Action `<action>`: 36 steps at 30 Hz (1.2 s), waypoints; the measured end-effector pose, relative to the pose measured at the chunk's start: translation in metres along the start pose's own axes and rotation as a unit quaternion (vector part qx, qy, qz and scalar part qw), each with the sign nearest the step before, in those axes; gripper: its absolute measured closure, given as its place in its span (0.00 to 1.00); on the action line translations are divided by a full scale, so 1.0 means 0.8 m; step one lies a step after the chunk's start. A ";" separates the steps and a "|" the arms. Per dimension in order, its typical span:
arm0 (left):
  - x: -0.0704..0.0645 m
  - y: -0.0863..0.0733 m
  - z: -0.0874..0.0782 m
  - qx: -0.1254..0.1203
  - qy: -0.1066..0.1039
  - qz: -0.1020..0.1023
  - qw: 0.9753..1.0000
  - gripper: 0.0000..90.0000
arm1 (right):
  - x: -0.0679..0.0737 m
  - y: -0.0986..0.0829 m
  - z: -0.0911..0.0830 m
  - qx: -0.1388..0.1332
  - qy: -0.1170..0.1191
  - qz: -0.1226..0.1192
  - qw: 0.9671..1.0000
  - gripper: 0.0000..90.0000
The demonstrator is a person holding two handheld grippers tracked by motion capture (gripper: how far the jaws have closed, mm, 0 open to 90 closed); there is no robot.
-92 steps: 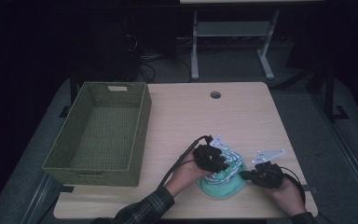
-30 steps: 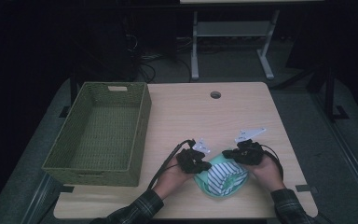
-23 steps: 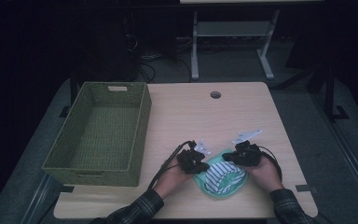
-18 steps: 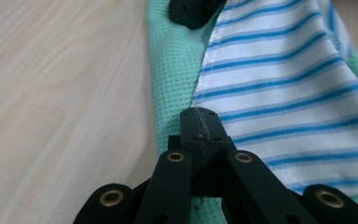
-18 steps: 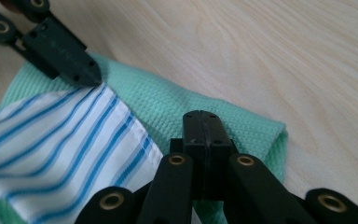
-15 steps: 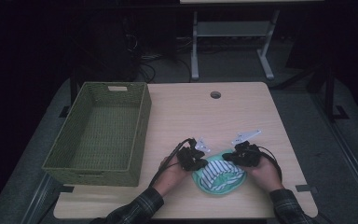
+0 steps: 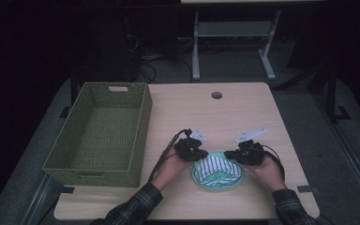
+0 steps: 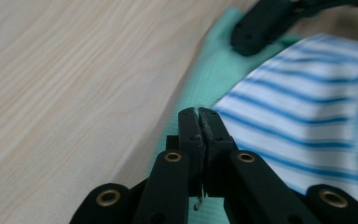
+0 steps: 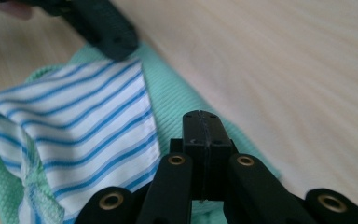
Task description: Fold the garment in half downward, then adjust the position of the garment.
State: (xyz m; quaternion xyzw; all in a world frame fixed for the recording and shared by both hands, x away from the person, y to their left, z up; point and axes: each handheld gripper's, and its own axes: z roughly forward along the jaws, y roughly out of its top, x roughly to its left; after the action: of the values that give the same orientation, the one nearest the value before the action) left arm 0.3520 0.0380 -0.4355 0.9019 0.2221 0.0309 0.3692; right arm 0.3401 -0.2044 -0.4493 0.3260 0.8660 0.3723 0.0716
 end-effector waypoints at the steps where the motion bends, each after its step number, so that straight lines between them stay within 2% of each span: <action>1: -0.002 0.000 -0.004 -0.001 -0.004 0.003 1.000 0.98 | -0.002 0.001 -0.002 -0.004 -0.002 0.002 1.000 1.00; 4: -0.014 -0.001 -0.018 -0.009 -0.019 0.008 1.000 0.98 | -0.011 0.004 -0.005 -0.012 -0.008 0.007 1.000 1.00; 8: -0.028 -0.008 -0.031 -0.024 -0.040 0.000 0.999 0.98 | -0.022 0.009 -0.004 -0.019 -0.013 0.014 1.000 1.00; 12: -0.044 -0.021 -0.033 -0.015 -0.054 0.006 0.998 0.98 | -0.026 0.013 0.003 -0.019 -0.013 0.012 1.000 1.00; 15: -0.054 -0.031 -0.027 0.005 -0.060 0.011 0.998 0.97 | -0.028 0.015 0.009 -0.015 -0.015 0.009 1.000 1.00; 18: -0.056 -0.036 -0.021 0.018 -0.061 0.013 0.998 0.97 | -0.031 0.015 0.014 -0.009 -0.018 0.007 1.000 1.00; 20: -0.057 -0.038 -0.016 0.032 -0.058 0.019 0.998 0.97 | -0.033 0.013 0.016 -0.006 -0.018 0.011 1.000 1.00; 24: -0.057 -0.043 -0.005 0.046 -0.057 0.020 0.997 0.97 | -0.036 0.009 0.017 0.001 -0.018 0.006 1.000 1.00; 27: -0.056 -0.044 -0.002 0.047 -0.057 0.019 0.997 0.97 | -0.036 0.004 0.015 0.006 -0.017 0.012 1.000 1.00; 28: -0.056 -0.043 -0.003 0.050 -0.047 0.027 0.997 0.97 | -0.036 0.002 0.015 0.008 -0.015 0.011 1.000 1.00; 33: -0.049 -0.043 -0.005 0.049 -0.030 0.022 0.998 0.97 | -0.035 -0.005 0.009 0.012 -0.014 0.010 1.000 1.00; 34: -0.044 -0.043 -0.006 0.056 -0.023 0.028 0.998 0.97 | -0.034 -0.006 0.008 0.013 -0.014 0.012 1.000 1.00; 36: -0.040 -0.042 -0.006 0.055 -0.013 0.027 0.998 0.97 | -0.033 -0.009 0.006 0.016 -0.014 0.011 1.000 1.00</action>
State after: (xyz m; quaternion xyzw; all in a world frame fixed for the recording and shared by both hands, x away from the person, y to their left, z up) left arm 0.3096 0.0488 -0.4510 0.9269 0.1941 0.0168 0.3208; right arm 0.3584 -0.2213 -0.4604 0.3416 0.8673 0.3544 0.0742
